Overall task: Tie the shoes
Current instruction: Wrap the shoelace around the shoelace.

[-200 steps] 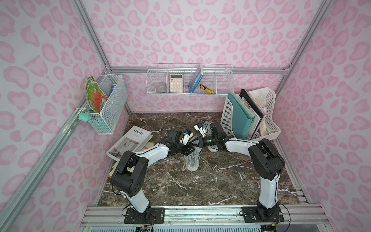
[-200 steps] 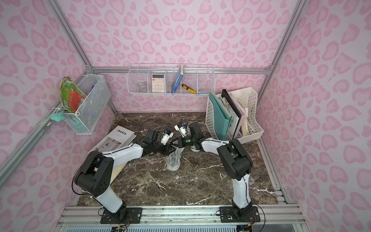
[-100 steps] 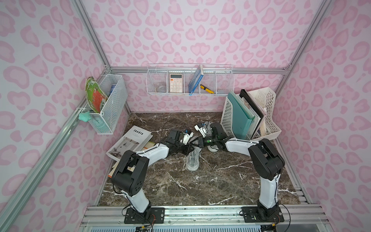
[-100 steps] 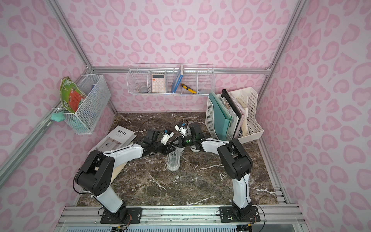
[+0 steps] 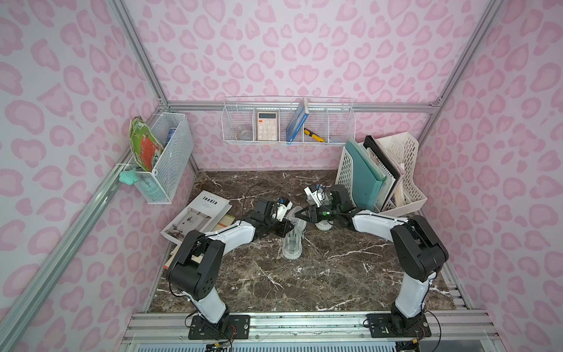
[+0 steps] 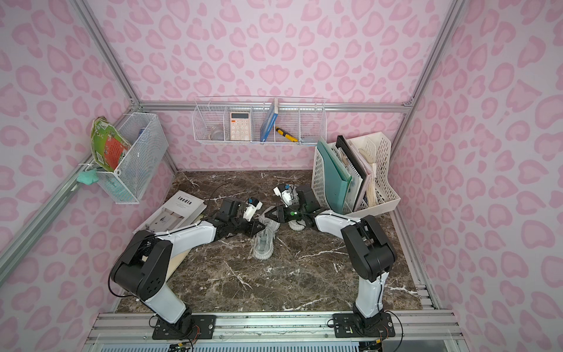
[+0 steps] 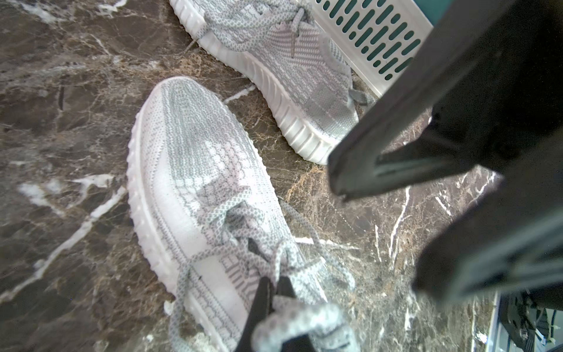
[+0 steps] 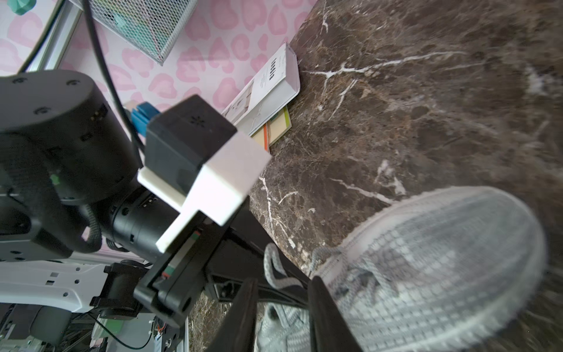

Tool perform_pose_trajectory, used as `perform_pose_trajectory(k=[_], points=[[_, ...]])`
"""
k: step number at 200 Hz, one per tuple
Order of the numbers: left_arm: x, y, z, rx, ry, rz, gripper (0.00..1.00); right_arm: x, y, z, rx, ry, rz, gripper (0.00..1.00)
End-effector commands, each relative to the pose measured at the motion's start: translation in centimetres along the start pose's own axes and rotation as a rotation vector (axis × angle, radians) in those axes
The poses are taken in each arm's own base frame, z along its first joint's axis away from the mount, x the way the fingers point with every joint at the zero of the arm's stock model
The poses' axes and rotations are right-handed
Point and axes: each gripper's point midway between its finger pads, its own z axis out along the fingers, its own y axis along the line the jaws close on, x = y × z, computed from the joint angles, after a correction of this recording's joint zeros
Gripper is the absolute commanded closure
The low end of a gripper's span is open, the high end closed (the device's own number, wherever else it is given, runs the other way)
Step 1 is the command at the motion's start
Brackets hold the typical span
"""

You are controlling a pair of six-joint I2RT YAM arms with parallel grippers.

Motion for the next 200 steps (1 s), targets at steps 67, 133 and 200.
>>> perform_pose_trajectory(k=[67,133,200], points=[[-0.5,-0.8,-0.5,0.037,-0.044,0.041,1.00,1.5,-5.6,1.9,0.280,0.061,-0.076,0.80],[-0.4,-0.5,-0.3,0.026,-0.037,0.035,1.00,4.4,-4.1,3.4,0.153,0.140,-0.077,0.88],[-0.1,-0.1,-0.2,0.004,-0.023,0.026,0.99,5.2,-2.0,3.4,0.001,0.134,-0.063,0.88]])
